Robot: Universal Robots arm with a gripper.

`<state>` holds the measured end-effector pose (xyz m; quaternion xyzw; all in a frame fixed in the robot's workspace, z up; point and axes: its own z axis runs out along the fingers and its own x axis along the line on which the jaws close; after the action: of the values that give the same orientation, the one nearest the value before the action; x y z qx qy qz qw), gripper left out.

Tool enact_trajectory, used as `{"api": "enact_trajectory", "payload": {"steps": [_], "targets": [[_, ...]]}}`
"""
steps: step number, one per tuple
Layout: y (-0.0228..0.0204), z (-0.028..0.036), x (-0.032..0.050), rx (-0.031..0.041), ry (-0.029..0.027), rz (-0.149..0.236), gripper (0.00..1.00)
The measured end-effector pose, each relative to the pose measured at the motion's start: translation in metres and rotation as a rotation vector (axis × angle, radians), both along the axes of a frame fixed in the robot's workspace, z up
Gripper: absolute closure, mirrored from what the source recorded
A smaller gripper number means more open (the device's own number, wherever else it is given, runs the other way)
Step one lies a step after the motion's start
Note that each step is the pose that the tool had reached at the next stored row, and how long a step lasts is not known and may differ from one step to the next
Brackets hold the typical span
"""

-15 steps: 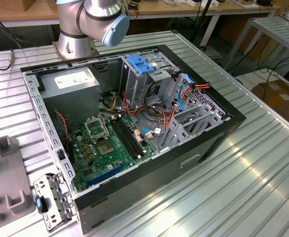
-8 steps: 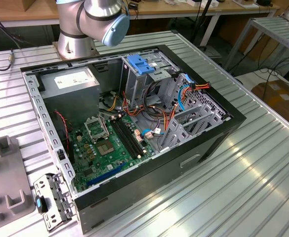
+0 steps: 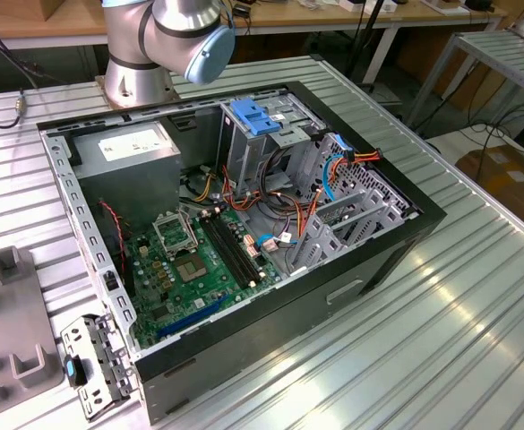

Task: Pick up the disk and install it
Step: 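Pick up the disk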

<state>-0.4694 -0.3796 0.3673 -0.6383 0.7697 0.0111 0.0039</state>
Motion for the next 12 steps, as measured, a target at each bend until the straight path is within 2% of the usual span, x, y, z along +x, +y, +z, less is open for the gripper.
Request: {"api": "enact_trajectory", "payload": {"steps": [2,4,7,12], "targets": [[0.0,0.0,0.0,0.0,0.0,0.0,0.53],[0.0,0.0,0.0,0.0,0.0,0.0,0.41],[0.0,-0.0009,0.0,0.0001,-0.001,0.006,0.41],[0.0007,-0.0093,0.0,-0.0002,-0.0013,0.055,0.41]]}}
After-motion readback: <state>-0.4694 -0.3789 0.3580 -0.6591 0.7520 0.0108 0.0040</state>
